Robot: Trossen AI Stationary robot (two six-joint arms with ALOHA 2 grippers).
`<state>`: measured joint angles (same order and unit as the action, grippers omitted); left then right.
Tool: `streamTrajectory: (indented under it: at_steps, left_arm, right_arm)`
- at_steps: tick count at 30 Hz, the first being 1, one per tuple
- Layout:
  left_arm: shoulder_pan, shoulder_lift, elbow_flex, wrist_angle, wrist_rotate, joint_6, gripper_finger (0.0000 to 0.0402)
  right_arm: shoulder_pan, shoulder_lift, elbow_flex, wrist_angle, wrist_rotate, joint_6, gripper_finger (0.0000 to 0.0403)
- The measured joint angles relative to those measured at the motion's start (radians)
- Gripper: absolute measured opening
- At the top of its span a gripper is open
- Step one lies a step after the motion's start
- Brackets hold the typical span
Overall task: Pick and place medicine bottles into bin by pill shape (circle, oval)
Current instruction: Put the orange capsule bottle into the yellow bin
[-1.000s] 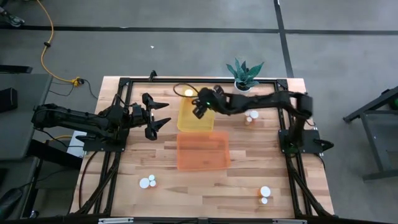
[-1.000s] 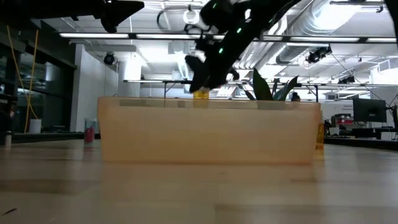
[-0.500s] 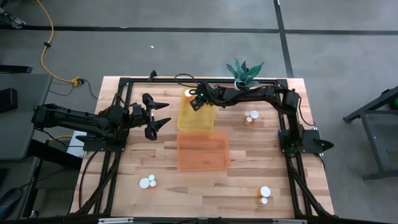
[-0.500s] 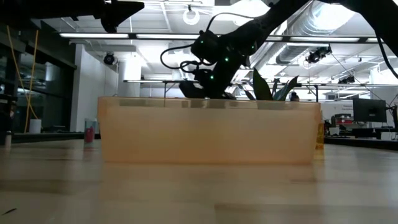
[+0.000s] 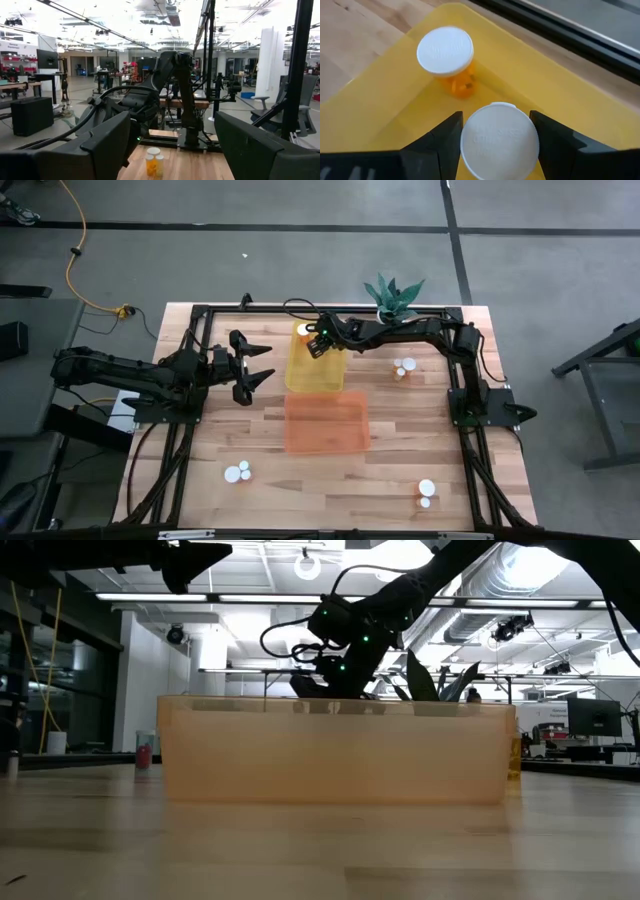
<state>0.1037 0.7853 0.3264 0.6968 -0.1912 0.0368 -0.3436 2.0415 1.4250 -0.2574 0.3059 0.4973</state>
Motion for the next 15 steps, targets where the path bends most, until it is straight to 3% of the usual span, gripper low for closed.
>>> streamTrajectory:
  at_steps: [15]
  left_arm:
    - [0.0,0.0,0.0,0.0,0.001,0.0,0.028]
  right_arm:
    - [-0.003,0.0,0.0,-0.016,-0.008,-0.004,0.0197]
